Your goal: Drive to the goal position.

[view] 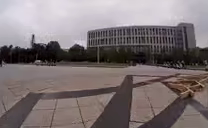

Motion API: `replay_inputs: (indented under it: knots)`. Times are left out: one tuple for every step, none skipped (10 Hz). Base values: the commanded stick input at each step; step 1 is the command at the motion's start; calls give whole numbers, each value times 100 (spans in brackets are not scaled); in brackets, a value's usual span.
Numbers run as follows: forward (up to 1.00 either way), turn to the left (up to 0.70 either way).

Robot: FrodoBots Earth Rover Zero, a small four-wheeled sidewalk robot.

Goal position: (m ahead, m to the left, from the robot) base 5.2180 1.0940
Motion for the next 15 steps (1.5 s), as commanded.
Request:
replay_inputs:
  knots:
    - [70, -14]
    - [70, -12]
    - [70, -10]
    - [70, -10]
    - [70, -10]
    - [70, -10]
    - [70, -10]
    - [70, -10]
    - [70, -10]
    - [70, -10]
    - [70, 0]
    - [70, -4]
    - [70, -10]
    - [70, -14]
    - [70, -14]
